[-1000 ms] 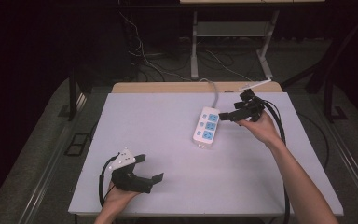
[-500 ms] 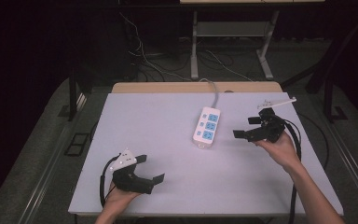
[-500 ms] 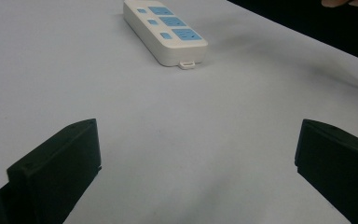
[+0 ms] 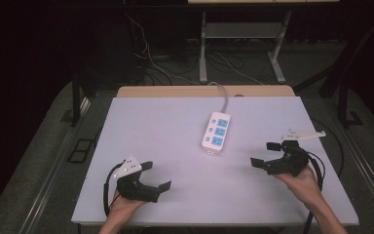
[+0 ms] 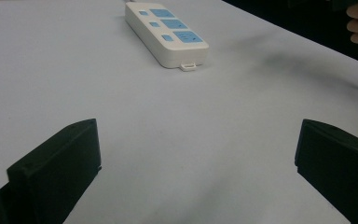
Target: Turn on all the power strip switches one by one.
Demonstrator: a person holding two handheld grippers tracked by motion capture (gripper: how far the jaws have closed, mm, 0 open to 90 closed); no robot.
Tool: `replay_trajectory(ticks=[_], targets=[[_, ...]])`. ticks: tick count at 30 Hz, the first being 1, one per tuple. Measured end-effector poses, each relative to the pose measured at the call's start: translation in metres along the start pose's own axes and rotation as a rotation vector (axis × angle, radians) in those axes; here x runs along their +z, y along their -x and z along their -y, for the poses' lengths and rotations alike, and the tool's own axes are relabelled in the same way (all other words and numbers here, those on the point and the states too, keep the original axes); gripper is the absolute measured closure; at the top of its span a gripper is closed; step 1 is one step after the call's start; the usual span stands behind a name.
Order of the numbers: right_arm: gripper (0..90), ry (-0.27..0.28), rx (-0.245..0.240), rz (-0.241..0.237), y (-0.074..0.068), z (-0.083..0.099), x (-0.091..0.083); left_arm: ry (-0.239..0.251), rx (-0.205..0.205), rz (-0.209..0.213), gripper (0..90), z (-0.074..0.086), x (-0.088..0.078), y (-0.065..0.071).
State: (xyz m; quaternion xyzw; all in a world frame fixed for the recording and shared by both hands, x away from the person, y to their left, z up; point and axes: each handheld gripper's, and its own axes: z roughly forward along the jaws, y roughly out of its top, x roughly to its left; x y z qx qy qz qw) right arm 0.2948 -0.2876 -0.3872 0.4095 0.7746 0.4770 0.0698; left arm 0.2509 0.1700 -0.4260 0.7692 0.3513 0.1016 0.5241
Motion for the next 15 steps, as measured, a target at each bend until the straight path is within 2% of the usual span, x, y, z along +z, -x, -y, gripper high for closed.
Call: replay_trajectory(ticks=[8, 15], targets=[[0.4, -0.010, 0.002, 0.006, -0.010, 0.029, -0.005, 0.003, -0.004, -0.003, 0.0, 0.000, -0.001, 0.000], [0.4, 0.006, 0.020, 0.021, -0.009, 0.049, -0.010, 0.001, -0.002, 0.000, 0.0, 0.000, 0.000, -0.001]])
